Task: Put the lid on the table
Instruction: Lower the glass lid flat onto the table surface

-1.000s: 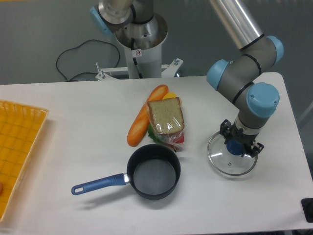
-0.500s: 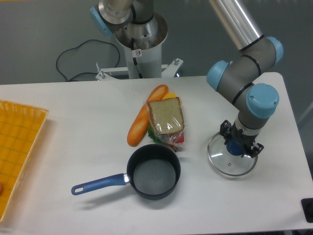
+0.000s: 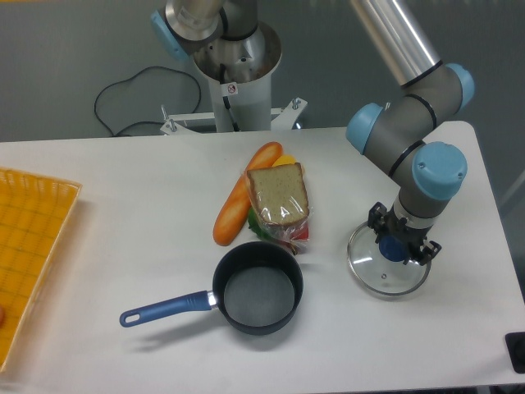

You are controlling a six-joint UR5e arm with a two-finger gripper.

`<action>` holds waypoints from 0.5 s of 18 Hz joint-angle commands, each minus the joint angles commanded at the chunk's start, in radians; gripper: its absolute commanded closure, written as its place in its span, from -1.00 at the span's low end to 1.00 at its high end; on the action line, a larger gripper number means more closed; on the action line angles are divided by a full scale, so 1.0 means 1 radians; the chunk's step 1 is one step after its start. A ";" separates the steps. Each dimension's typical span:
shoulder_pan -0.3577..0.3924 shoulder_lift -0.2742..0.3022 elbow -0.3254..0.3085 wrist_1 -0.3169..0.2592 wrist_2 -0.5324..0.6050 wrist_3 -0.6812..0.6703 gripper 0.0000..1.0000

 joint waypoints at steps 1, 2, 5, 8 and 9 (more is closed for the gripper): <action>0.002 0.000 0.000 0.000 0.000 0.002 -0.25; 0.002 0.000 0.002 0.000 0.000 0.002 -0.25; 0.000 -0.002 0.000 -0.002 0.021 0.003 -0.26; 0.000 -0.008 -0.002 -0.005 0.025 0.003 -0.27; 0.000 -0.008 -0.006 -0.003 0.025 0.003 -0.27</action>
